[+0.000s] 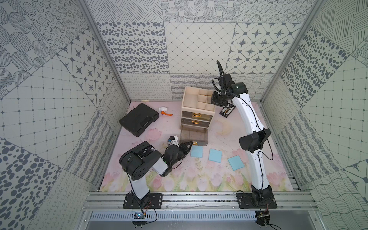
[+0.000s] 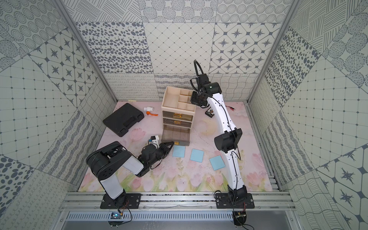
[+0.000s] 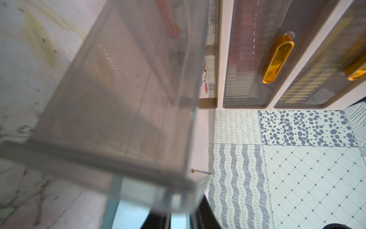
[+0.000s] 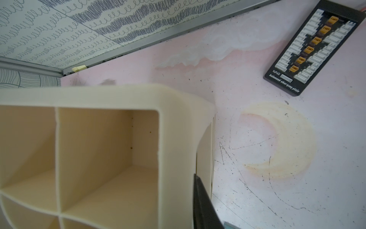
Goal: Please put the sticky notes in the drawer by color
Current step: Open the drawer in the storage box.
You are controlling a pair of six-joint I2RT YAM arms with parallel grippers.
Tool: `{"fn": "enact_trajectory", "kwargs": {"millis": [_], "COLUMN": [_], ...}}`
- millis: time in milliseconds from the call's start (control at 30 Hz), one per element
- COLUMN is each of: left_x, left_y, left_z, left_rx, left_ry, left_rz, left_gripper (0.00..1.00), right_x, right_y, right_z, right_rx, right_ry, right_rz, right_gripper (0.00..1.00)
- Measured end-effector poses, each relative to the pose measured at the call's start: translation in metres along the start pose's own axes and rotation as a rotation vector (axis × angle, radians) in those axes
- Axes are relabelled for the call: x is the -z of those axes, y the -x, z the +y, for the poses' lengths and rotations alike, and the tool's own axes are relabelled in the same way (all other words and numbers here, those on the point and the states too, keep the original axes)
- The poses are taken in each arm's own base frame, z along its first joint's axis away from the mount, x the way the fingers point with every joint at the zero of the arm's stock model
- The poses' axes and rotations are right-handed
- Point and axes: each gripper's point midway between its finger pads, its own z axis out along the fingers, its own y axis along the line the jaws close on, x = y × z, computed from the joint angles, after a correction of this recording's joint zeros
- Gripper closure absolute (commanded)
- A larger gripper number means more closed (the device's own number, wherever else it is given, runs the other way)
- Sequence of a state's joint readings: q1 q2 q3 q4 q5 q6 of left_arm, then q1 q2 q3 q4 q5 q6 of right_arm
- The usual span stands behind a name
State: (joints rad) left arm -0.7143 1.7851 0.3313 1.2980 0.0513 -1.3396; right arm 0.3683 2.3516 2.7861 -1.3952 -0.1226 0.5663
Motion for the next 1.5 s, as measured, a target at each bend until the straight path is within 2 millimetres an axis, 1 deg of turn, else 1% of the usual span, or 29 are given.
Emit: {"fn": "enact_trajectory", "kwargs": {"millis": [133, 233, 267, 300, 333, 367, 400, 433, 467, 500, 533, 567, 667, 700, 733, 867, 933, 967, 1033, 1100, 1133, 1167, 1233, 1267, 1300, 1367, 1433, 1500], "left_x": [-0.001, 0.000, 0.001, 0.001, 0.002, 0.002, 0.003, 0.003, 0.004, 0.005, 0.005, 0.006, 0.009, 0.009, 0.010, 0.016, 0.020, 0.022, 0.026, 0.029, 0.031, 0.033, 0.037, 0.038, 0.039, 0.039, 0.039, 0.040], "left_y": [0.001, 0.000, 0.000, 0.000, 0.000, -0.001, -0.002, -0.003, -0.004, -0.004, -0.003, -0.003, -0.003, -0.003, -0.003, -0.004, -0.004, -0.004, -0.003, -0.002, -0.001, 0.000, 0.002, 0.004, 0.005, 0.005, 0.005, 0.003], "left_z": [0.002, 0.003, 0.004, 0.004, 0.004, 0.006, 0.007, 0.007, 0.007, 0.006, 0.005, 0.004, -0.001, -0.004, -0.006, -0.020, -0.031, -0.036, -0.052, -0.070, -0.083, -0.095, -0.114, -0.119, -0.123, -0.120, -0.111, -0.097], "left_rx": [0.008, 0.012, 0.014, 0.013, 0.011, 0.014, 0.017, 0.016, 0.014, 0.014, 0.015, 0.014, 0.012, 0.011, 0.010, -0.002, -0.014, -0.022, -0.052, -0.091, -0.124, -0.155, -0.211, -0.246, -0.274, -0.342, -0.400, -0.462], "left_ry": [-0.018, -0.030, -0.033, -0.035, -0.033, -0.030, -0.026, -0.023, -0.022, -0.023, -0.026, -0.026, -0.031, -0.035, -0.040, -0.062, -0.072, -0.074, -0.082, -0.085, -0.077, -0.072, -0.051, -0.027, -0.002, 0.090, 0.184, 0.291], "left_rz": [-0.004, 0.001, 0.003, 0.003, 0.006, 0.010, 0.016, 0.021, 0.025, 0.027, 0.027, 0.028, 0.032, 0.034, 0.037, 0.051, 0.062, 0.066, 0.077, 0.088, 0.093, 0.098, 0.104, 0.109, 0.117, 0.149, 0.185, 0.237], "left_gripper": [0.81, 0.78, 0.75, 0.70, 0.61, 0.57, 0.53, 0.46, 0.41, 0.38, 0.34, 0.32, 0.31, 0.30, 0.28, 0.24, 0.23, 0.23, 0.21, 0.17, 0.13, 0.10, 0.10, 0.09, 0.08, 0.08, 0.07, 0.07], "right_x": [-0.001, -0.002, -0.002, -0.002, -0.002, -0.003, -0.005, -0.008, -0.009, -0.011, -0.012, -0.012, -0.014, -0.014, -0.014, -0.014, -0.016, -0.017, -0.020, -0.019, -0.019, -0.018, -0.014, -0.011, -0.007, 0.003, 0.014, 0.026], "right_y": [0.003, 0.004, 0.004, 0.004, 0.004, 0.005, 0.006, 0.008, 0.009, 0.010, 0.012, 0.012, 0.013, 0.013, 0.013, 0.015, 0.014, 0.014, 0.013, 0.013, 0.012, 0.012, 0.012, 0.013, 0.013, 0.013, 0.013, 0.012], "right_z": [-0.001, -0.001, -0.001, 0.000, 0.000, 0.002, 0.005, 0.009, 0.013, 0.016, 0.017, 0.017, 0.015, 0.015, 0.014, 0.013, 0.013, 0.012, 0.012, 0.011, 0.010, 0.010, 0.010, 0.010, 0.010, 0.010, 0.010, 0.009], "right_rx": [-0.003, -0.003, -0.002, -0.003, -0.003, -0.005, -0.004, -0.001, 0.000, 0.004, 0.005, 0.002, 0.002, 0.003, 0.003, 0.015, 0.020, 0.023, 0.028, 0.031, 0.035, 0.038, 0.048, 0.053, 0.058, 0.070, 0.082, 0.096], "right_ry": [0.001, 0.002, 0.002, 0.003, 0.007, 0.016, 0.030, 0.044, 0.056, 0.064, 0.069, 0.070, 0.069, 0.068, 0.066, 0.060, 0.056, 0.056, 0.056, 0.055, 0.055, 0.053, 0.053, 0.051, 0.050, 0.047, 0.045, 0.043], "right_rz": [-0.007, -0.010, -0.012, -0.012, -0.012, -0.012, -0.018, -0.024, -0.030, -0.036, -0.040, -0.040, -0.040, -0.040, -0.041, -0.048, -0.045, -0.044, -0.042, -0.040, -0.039, -0.041, -0.047, -0.051, -0.057, -0.070, -0.087, -0.107], "right_gripper": [0.80, 0.80, 0.79, 0.76, 0.72, 0.70, 0.68, 0.66, 0.64, 0.60, 0.54, 0.51, 0.49, 0.39, 0.32, 0.19, 0.17, 0.15, 0.09, 0.03, 0.01, 0.01, 0.01, 0.01, 0.01, 0.01, 0.01, 0.01]}}
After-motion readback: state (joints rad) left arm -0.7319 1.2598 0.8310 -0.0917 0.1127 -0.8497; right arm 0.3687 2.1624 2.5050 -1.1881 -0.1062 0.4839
